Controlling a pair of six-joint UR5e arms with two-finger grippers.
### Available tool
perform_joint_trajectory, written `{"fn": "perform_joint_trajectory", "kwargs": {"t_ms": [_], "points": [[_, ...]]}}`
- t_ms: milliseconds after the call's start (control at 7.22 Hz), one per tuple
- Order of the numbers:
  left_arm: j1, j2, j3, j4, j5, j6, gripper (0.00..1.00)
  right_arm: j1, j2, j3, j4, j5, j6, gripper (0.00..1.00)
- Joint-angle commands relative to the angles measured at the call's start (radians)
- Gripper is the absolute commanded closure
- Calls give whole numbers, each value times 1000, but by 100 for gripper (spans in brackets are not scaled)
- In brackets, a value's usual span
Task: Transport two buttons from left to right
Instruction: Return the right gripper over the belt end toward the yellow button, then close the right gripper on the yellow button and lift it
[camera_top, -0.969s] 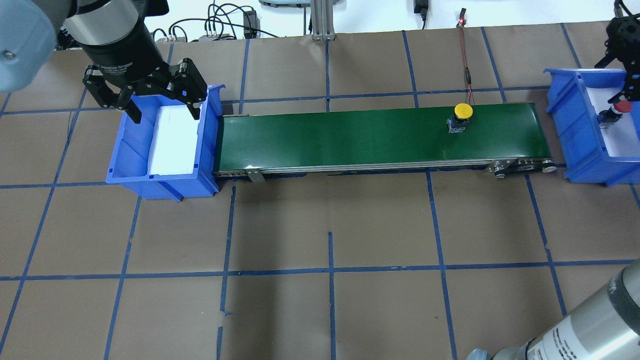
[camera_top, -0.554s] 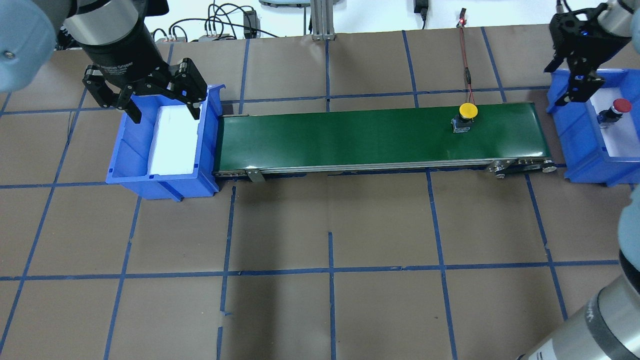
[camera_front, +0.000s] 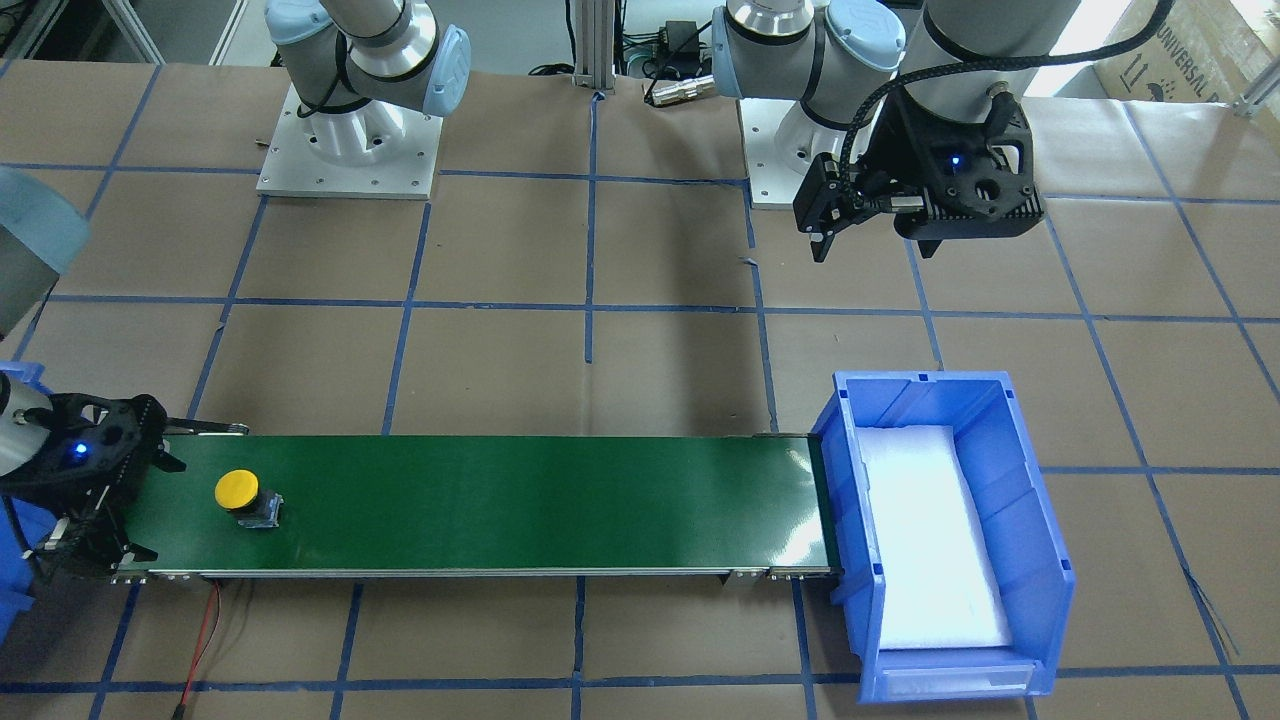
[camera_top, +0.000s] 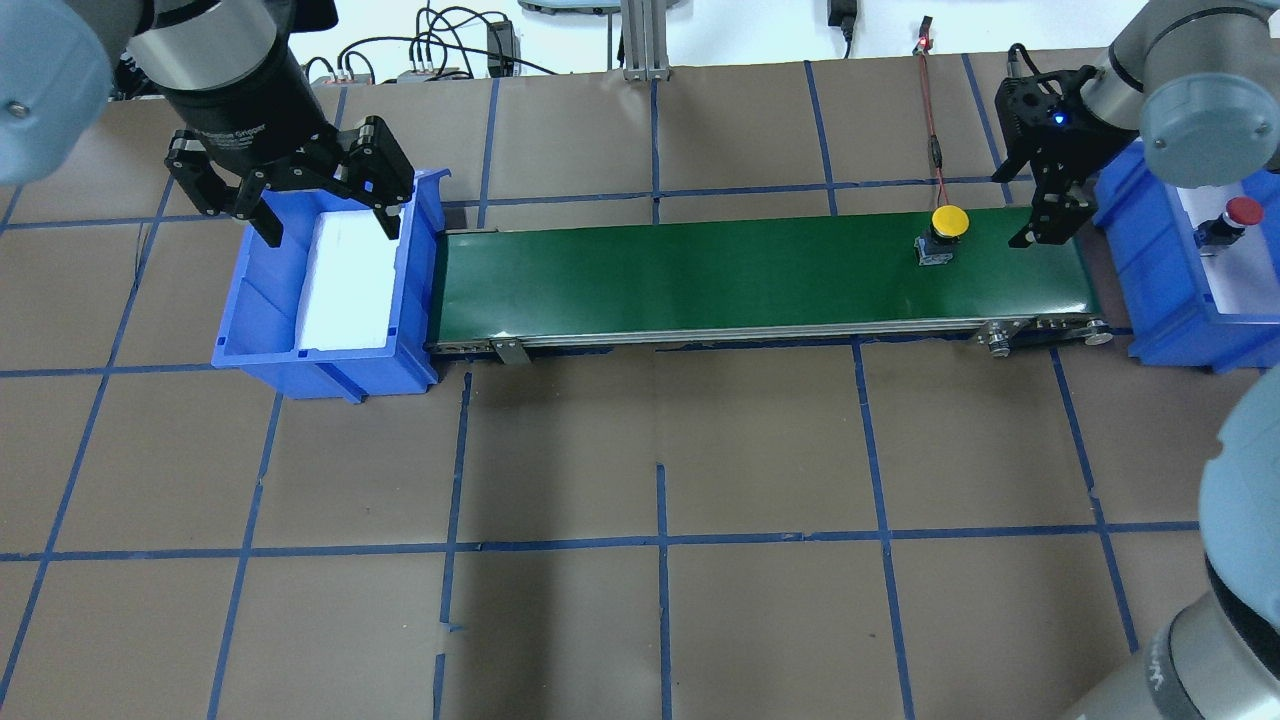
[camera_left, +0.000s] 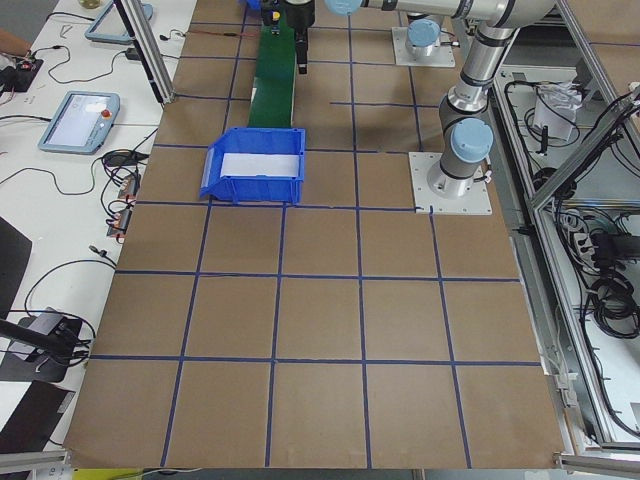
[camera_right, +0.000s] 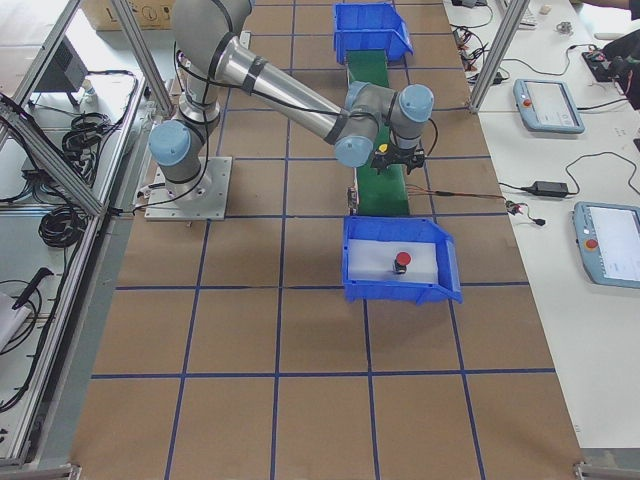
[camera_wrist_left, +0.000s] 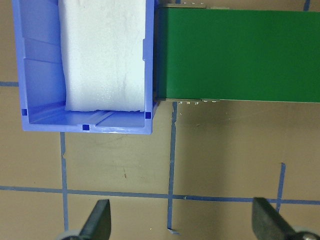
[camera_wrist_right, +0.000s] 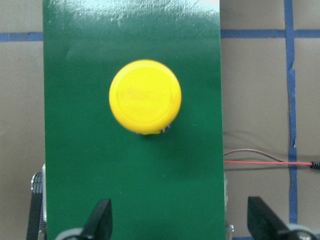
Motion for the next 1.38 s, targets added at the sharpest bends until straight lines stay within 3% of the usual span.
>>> {"fn": "perform_joint_trajectory", "kwargs": {"t_ms": [0, 692, 831, 1246], "points": [[0, 0, 0, 0, 0, 0, 0, 43, -2, 12, -25, -7, -4, 10], [0, 0, 0, 0, 0, 0, 0, 53, 9, 18, -14, -26, -2, 9], [0, 0, 0, 0, 0, -2, 0, 53, 10, 24, -14, -30, -8, 15], [0, 0, 0, 0, 0, -2, 0, 53, 10, 33, -22, -93, -30, 80]]}}
